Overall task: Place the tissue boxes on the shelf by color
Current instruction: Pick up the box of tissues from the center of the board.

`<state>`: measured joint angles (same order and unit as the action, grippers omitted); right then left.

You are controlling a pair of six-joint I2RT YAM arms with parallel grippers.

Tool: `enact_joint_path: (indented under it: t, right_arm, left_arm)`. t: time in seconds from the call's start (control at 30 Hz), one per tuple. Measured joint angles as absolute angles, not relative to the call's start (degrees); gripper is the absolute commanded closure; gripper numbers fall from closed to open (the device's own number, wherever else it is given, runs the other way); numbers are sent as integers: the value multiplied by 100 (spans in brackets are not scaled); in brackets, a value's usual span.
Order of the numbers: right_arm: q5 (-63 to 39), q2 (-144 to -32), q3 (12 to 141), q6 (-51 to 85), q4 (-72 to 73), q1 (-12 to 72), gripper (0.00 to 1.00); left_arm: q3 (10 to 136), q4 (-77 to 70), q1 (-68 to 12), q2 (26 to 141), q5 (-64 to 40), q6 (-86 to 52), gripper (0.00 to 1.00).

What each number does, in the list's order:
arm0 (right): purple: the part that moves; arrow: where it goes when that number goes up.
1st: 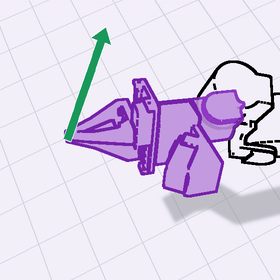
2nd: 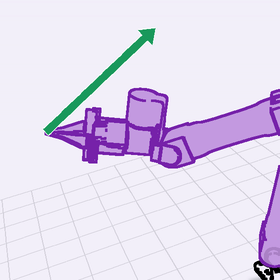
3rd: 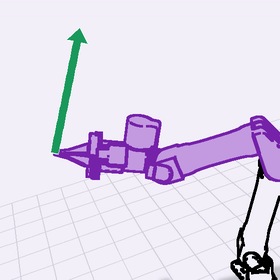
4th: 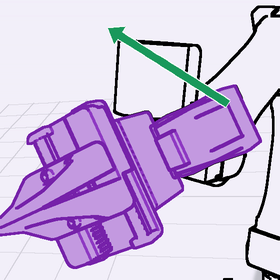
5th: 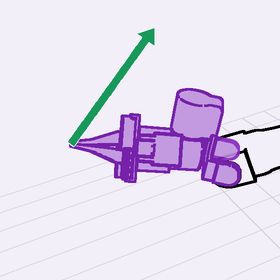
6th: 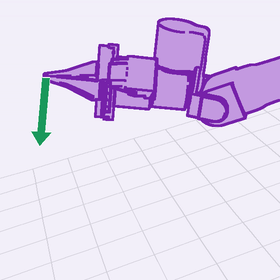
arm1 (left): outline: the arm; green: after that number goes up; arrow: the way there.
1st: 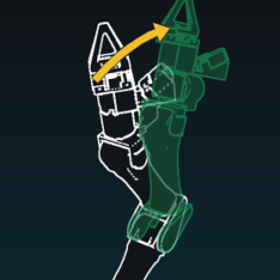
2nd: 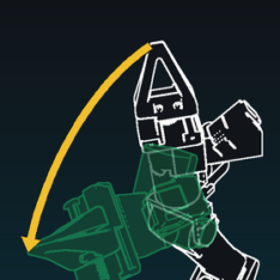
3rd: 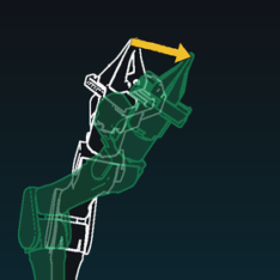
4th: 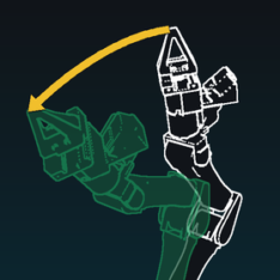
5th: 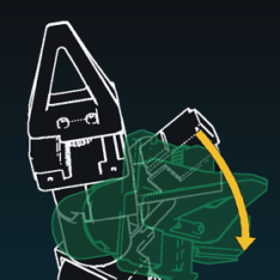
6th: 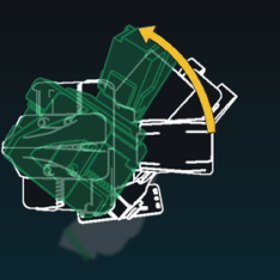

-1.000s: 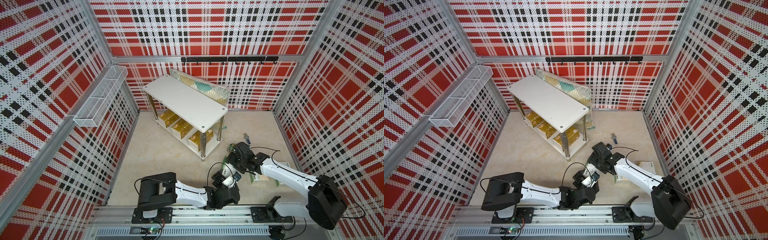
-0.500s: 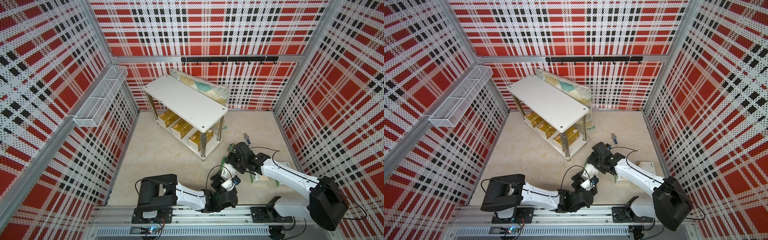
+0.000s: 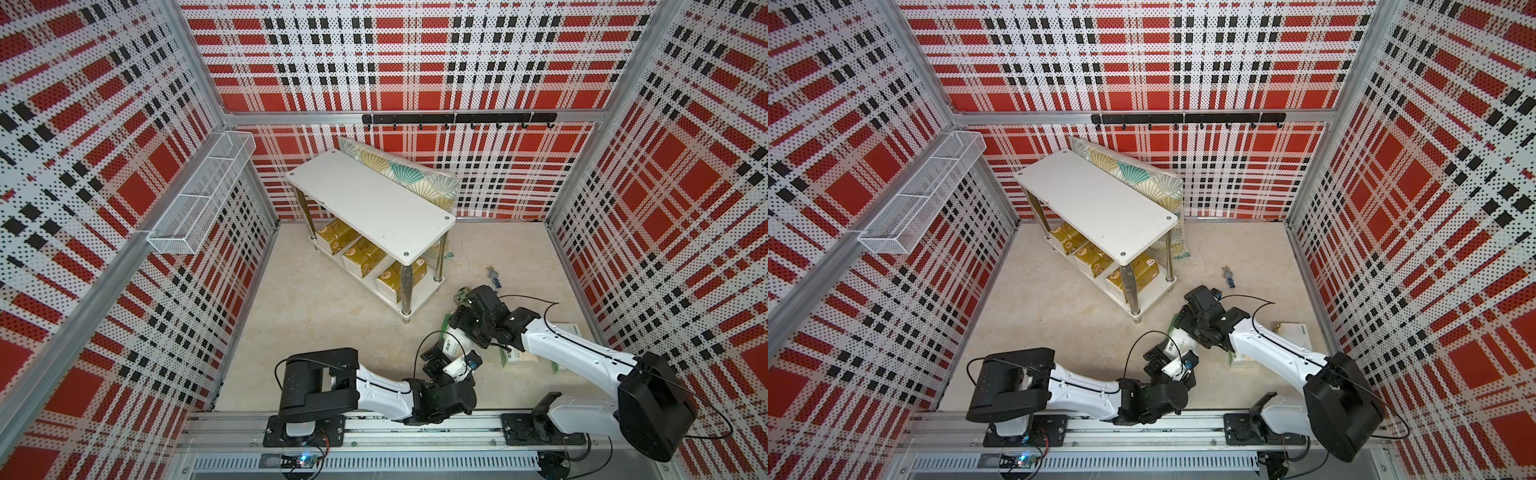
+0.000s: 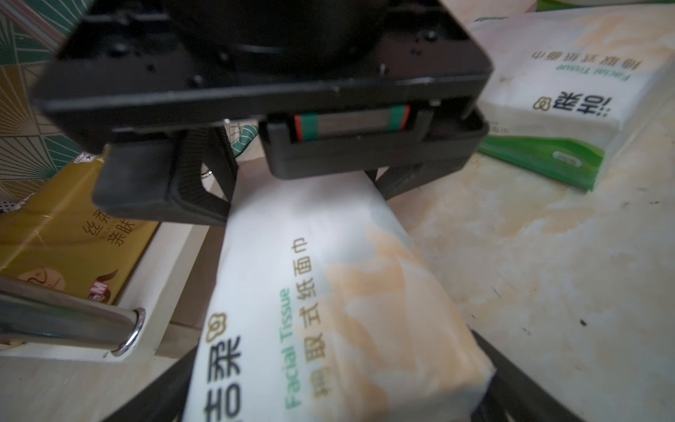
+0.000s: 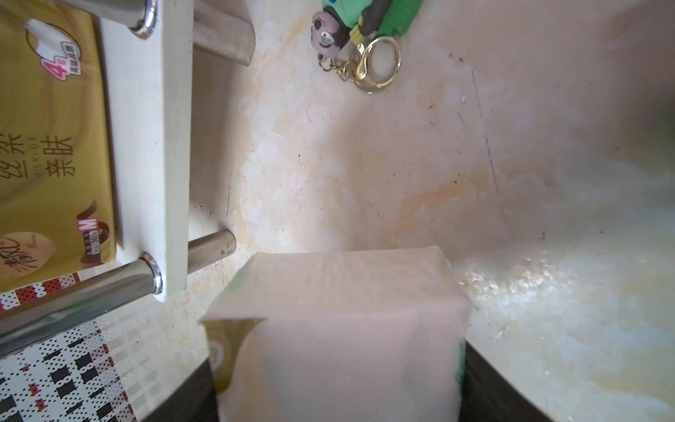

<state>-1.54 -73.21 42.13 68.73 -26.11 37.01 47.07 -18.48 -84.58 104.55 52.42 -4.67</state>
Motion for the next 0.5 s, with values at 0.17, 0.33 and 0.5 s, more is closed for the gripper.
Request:
enact_joint_path:
  t: [0.17,0.33,0.5]
  right_arm:
    - [-145,-7319,4171,6908,-2532,3704,21]
    - [-126,-7317,4169,6928,-2530,3701,20]
    - [-108,-7314,4154,6932,-2523,3701,16]
  left_arm:
    - [4707,-1922,-8329,10451,5054,-554,1]
    - [4707,-1968,-8296,10449,5013,-574,9]
    - [4707,-1979,-8278,10420,4936,-589,15]
